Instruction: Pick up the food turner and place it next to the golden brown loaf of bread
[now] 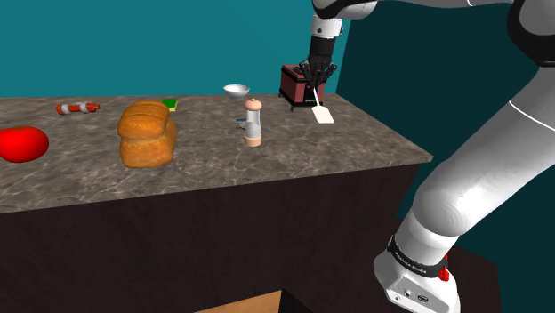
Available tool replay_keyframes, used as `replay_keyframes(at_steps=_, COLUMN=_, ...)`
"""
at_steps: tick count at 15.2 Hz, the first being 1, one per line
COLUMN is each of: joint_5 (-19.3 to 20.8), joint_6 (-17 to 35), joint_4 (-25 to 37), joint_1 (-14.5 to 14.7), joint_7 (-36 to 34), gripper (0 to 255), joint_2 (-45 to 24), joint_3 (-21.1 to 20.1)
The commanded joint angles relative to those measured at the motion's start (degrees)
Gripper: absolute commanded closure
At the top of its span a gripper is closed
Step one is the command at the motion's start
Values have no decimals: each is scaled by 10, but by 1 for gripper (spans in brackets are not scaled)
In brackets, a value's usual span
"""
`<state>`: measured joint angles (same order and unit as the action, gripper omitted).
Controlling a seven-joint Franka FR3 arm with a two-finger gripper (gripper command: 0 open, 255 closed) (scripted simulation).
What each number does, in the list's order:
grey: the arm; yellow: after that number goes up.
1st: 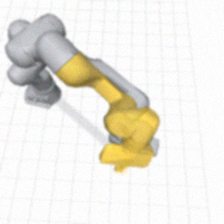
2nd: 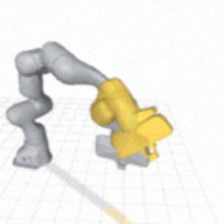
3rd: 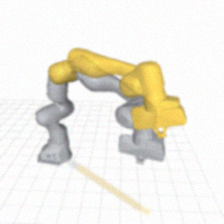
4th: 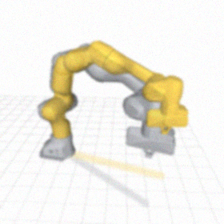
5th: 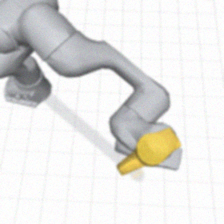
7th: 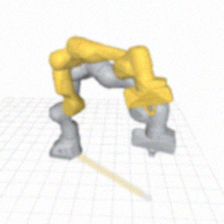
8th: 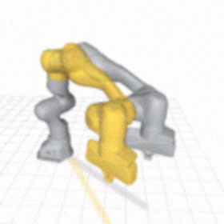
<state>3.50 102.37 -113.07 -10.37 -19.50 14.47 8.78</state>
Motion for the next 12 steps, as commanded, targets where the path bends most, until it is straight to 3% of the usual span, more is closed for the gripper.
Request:
replay_keyframes(at_steps=1, joint_5=-4, joint_6=1, joint_4=10, joint_1=11, joint_7=-28, gripper=255, joint_2=-13, joint_3=-17)
replay_keyframes(at_steps=12, joint_5=-14, joint_6=-11, joint_4=103, joint_1=71, joint_7=-168, gripper=255, joint_2=-98, joint_3=-101)
